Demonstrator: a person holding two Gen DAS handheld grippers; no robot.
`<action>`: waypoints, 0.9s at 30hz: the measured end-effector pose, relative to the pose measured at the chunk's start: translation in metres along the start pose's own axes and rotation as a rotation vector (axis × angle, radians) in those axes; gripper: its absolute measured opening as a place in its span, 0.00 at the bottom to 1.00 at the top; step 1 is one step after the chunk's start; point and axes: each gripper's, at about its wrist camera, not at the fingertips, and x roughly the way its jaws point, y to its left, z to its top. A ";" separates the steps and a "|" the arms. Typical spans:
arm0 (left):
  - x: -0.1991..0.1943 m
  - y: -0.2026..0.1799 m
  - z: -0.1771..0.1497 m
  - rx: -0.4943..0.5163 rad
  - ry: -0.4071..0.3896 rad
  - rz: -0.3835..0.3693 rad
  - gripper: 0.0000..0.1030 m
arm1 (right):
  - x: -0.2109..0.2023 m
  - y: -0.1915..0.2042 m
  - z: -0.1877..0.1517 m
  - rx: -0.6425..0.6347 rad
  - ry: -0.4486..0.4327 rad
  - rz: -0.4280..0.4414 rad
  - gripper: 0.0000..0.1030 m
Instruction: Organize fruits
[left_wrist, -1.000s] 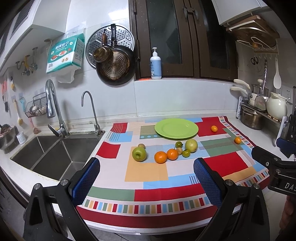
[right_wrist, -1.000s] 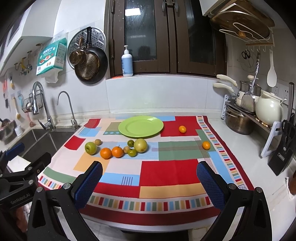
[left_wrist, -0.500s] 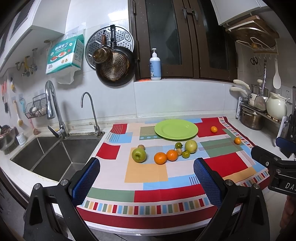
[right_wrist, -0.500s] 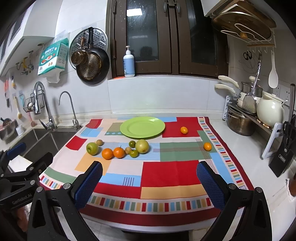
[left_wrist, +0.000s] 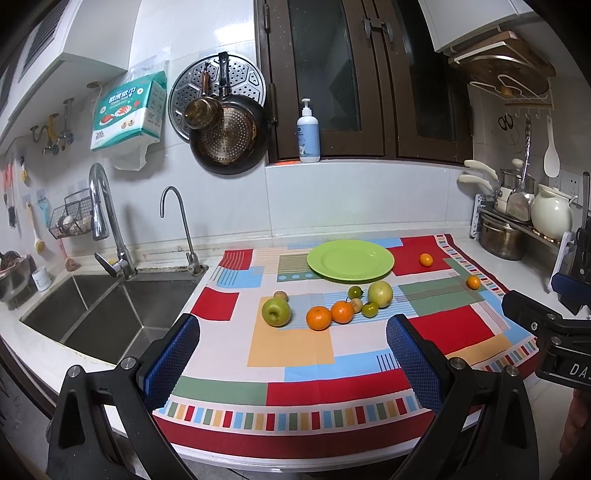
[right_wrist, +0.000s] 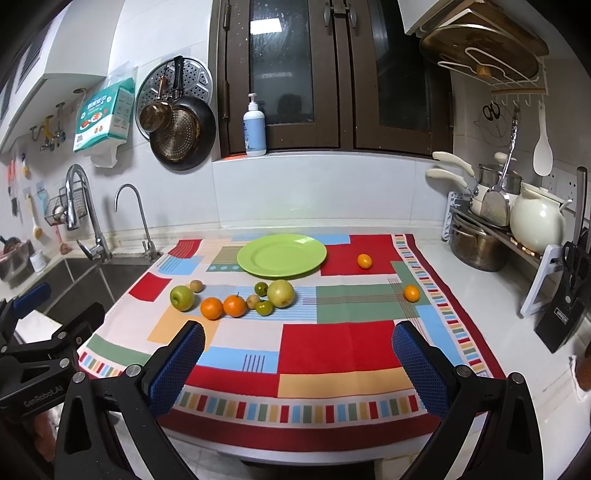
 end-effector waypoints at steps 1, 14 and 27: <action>0.000 0.000 0.000 0.000 0.001 0.000 1.00 | 0.000 0.000 0.000 0.000 -0.001 0.000 0.99; 0.000 0.000 -0.001 0.000 0.001 0.001 1.00 | -0.002 0.000 0.000 -0.005 -0.007 -0.002 0.99; 0.013 0.014 -0.003 0.019 0.015 -0.006 1.00 | 0.009 0.016 -0.001 -0.005 0.021 0.021 0.99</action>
